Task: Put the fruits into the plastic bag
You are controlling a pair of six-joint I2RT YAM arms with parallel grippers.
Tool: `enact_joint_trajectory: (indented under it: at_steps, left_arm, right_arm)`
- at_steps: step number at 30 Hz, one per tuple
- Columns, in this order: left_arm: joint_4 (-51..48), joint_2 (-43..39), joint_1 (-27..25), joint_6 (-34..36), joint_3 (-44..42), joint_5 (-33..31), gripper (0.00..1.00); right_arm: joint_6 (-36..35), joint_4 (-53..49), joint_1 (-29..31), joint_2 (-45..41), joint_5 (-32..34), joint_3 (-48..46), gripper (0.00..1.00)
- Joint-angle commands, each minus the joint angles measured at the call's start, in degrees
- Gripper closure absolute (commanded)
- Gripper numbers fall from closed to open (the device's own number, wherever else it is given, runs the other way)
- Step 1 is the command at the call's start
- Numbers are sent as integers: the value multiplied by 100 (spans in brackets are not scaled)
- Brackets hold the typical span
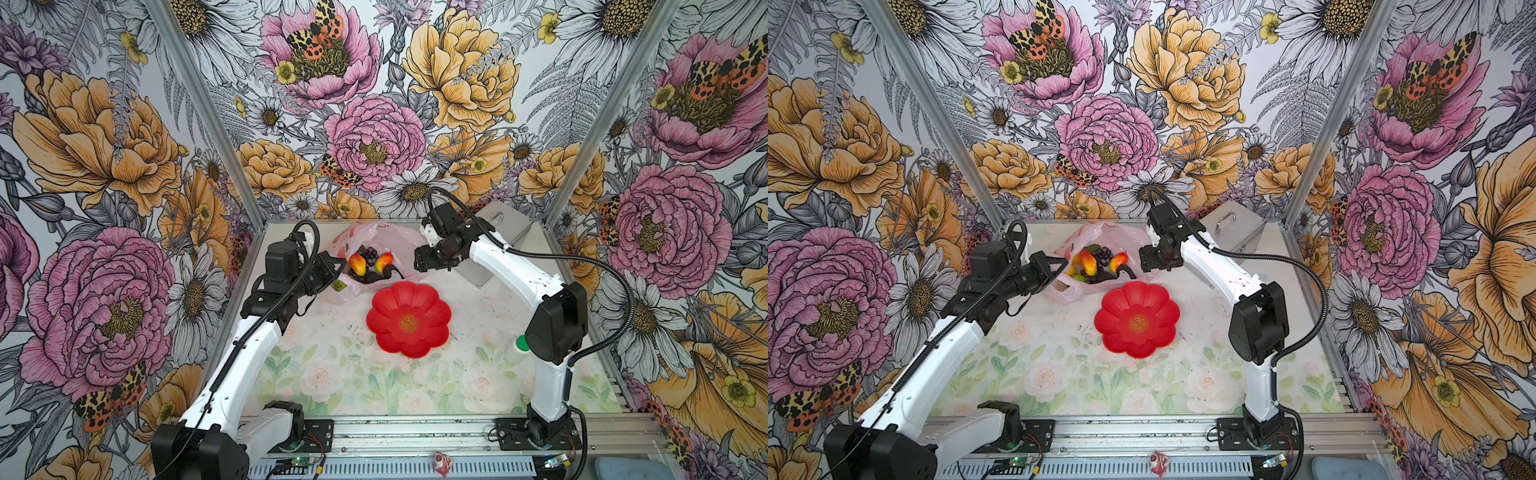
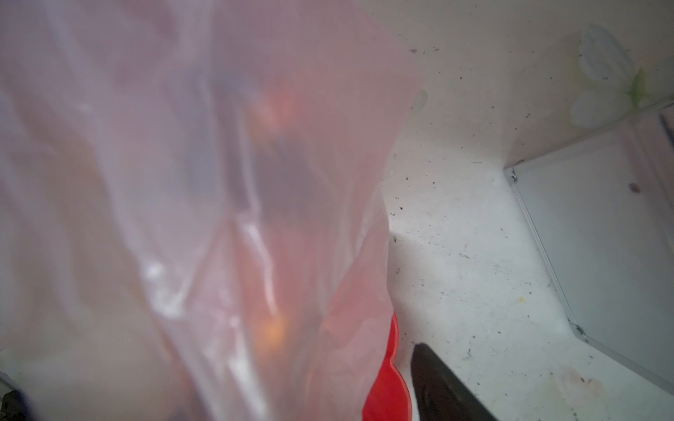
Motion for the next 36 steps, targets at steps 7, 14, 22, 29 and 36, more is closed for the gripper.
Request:
enact_joint_trajectory:
  at_steps: [7,14,22,29,36]
  left_arm:
    - [-32,-173,86,13,-84,-142,100]
    - [-42,-198,127,4,-89,-120,100]
    - [-24,-167,341,-404,99,151,100]
    - [-127,471,846,-763,1138,456,100]
    - [-86,1732,970,-885,2765,523,100]
  right_arm:
    - [39,142,-110,125,-96,416,50]
    - [130,141,-163,126,-198,546,82]
    - [273,141,-181,133,-397,1053,100]
    - [634,133,-221,735,-806,2759,100]
    - [1318,269,-319,1772,-1043,5685,100]
